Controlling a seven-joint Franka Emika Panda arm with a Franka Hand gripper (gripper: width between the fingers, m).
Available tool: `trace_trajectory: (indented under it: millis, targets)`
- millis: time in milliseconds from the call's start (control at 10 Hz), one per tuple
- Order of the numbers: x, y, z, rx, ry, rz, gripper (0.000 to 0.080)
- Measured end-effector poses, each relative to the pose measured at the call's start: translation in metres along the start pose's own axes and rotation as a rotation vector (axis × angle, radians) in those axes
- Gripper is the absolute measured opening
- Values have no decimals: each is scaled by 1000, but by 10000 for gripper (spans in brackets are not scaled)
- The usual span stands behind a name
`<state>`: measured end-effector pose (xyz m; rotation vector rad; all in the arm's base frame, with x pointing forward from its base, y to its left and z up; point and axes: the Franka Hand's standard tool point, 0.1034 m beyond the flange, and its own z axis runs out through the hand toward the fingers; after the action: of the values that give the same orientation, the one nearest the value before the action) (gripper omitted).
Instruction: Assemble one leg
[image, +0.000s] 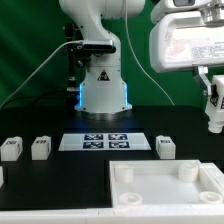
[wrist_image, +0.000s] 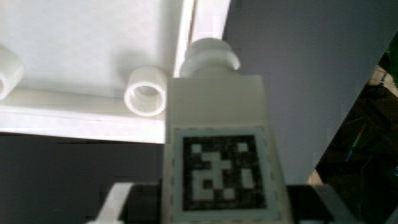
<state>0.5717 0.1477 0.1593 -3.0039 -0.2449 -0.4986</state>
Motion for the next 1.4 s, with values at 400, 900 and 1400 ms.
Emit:
trace_trajectory:
  millis: [400,900,1400]
  targets:
    - [15,17,32,8,88,5,292]
    - [15,19,58,11,95,12,292]
    - [23,6,60,6,175,-4,292]
